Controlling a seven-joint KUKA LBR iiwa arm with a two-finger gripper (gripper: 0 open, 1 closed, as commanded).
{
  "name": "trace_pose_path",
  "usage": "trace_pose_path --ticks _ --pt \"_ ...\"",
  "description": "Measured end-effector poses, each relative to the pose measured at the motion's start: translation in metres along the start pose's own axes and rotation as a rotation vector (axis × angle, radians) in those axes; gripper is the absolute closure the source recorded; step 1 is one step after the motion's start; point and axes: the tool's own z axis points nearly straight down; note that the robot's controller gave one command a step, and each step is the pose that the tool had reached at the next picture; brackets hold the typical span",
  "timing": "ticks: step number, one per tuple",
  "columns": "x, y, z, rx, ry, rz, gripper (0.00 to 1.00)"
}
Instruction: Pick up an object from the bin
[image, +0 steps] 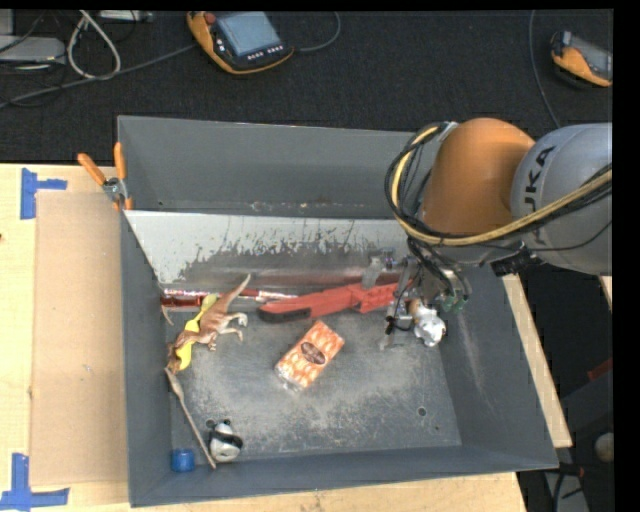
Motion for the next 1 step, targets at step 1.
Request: trace_pose_path --ticks 1 --pt "-0.0018 0.0 -0.0047 0.0 -0.008 -0.001 0.0"
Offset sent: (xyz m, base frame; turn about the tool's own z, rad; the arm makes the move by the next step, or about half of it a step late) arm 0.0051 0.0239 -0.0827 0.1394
